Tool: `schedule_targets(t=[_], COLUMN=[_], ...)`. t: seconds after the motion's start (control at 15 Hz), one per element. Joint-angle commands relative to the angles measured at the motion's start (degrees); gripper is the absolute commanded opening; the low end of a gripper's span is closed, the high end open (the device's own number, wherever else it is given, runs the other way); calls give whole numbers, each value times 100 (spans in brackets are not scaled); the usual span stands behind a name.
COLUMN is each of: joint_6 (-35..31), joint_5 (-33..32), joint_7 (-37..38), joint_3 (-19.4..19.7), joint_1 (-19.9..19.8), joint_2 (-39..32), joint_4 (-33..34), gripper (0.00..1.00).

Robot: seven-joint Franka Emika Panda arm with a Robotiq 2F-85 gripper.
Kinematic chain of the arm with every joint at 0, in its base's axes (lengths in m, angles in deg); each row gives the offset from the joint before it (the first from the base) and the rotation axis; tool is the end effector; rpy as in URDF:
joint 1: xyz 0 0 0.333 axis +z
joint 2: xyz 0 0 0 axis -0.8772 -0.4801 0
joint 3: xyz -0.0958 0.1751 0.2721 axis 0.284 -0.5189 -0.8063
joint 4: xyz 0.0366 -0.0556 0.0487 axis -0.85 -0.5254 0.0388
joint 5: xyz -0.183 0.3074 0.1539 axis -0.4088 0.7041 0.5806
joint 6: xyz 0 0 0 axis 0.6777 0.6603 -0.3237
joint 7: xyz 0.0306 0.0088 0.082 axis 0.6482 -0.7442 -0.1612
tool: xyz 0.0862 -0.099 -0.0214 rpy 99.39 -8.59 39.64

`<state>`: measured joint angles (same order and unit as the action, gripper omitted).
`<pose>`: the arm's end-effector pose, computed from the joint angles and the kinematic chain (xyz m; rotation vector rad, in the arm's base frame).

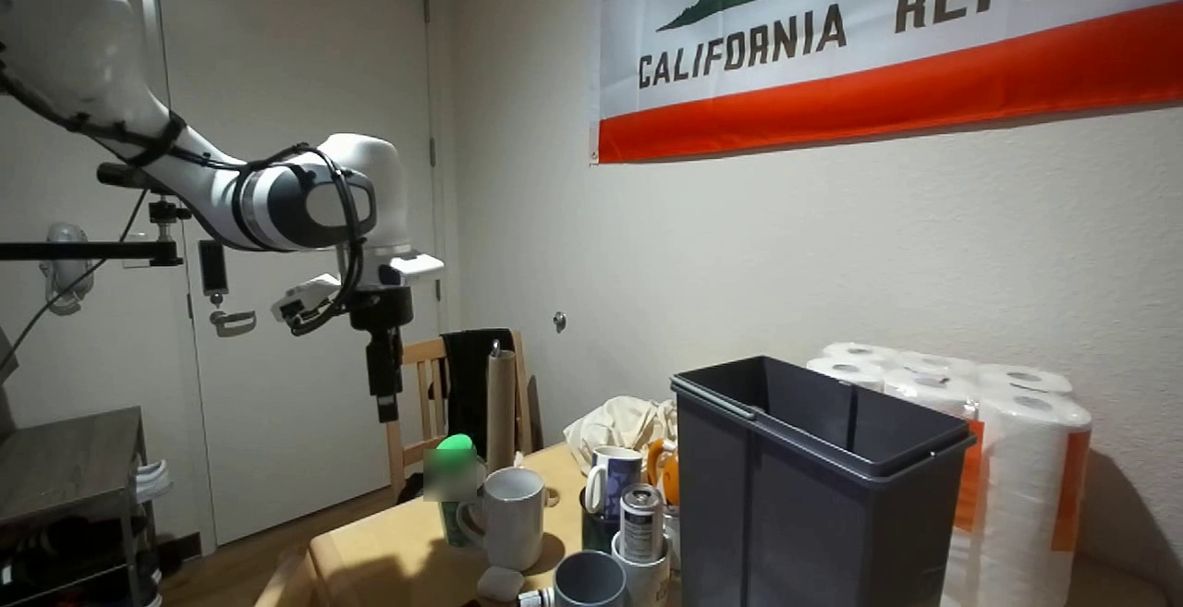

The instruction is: Close the black wallet

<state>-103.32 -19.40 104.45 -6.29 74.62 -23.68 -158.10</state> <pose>0.4194 0.1824 0.3877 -3.0726 0.5397 -0.1077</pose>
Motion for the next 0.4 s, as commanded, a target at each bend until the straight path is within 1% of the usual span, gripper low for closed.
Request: schedule_targets(t=[0.0,0.33], joint_6=[398,692], joint_5=[311,383], joint_7=[-289,-355], joint_3=[-113,-160], joint_1=[-115,-146], joint_2=[417,582], joint_4=[57,120], gripper=[100,100])
